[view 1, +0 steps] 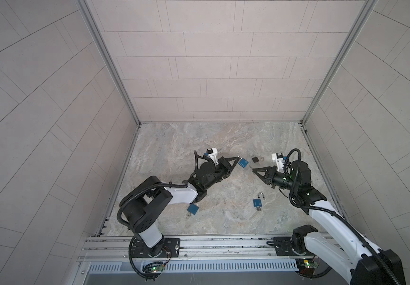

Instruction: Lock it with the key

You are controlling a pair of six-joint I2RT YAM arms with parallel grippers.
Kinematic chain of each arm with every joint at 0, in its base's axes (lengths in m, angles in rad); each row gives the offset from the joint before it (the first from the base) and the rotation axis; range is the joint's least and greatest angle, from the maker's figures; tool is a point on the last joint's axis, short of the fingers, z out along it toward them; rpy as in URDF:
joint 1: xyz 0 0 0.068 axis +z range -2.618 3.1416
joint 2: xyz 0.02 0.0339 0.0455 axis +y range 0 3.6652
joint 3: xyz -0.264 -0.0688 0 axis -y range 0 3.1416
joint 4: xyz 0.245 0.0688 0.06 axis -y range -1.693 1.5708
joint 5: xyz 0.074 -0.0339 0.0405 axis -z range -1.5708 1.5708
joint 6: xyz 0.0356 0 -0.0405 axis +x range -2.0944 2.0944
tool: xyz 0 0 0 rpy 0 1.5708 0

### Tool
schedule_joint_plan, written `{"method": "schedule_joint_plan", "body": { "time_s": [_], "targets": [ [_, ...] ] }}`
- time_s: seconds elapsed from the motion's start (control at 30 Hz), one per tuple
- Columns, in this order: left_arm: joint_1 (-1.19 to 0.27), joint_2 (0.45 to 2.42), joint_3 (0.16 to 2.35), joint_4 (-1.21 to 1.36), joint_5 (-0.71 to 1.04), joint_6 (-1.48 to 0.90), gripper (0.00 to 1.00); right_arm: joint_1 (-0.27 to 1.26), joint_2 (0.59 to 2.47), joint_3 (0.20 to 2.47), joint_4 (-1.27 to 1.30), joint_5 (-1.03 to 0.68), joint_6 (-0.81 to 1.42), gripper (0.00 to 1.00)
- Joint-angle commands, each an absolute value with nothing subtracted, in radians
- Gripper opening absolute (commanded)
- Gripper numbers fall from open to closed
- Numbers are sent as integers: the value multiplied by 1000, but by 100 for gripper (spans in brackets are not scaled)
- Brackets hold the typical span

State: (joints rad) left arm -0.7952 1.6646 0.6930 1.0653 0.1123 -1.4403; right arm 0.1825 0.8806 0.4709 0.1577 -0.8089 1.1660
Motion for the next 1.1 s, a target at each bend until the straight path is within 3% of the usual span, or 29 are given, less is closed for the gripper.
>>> {"method": "schedule_joint_plan", "body": {
  "time_s": [0.0, 0.23, 0.63, 0.8, 1.07],
  "targets": [
    [-787, 1632, 693, 1129, 68, -1439, 0, 181, 849, 476, 181, -779, 1176, 0],
    [-769, 1629, 708, 1027, 158, -1434, 0, 176, 825, 514, 53, -765, 1107, 0],
    [-665, 1637, 1015, 256, 481, -1116, 0, 69, 924, 778, -491, -758, 715, 0],
    [-578, 1770, 1209, 20, 653, -985, 0, 66, 1013, 839, -526, -739, 661, 0],
    [-553, 1940, 1458, -246, 686, -784, 0, 69, 1116, 873, -457, -619, 607, 0]
  ]
}}
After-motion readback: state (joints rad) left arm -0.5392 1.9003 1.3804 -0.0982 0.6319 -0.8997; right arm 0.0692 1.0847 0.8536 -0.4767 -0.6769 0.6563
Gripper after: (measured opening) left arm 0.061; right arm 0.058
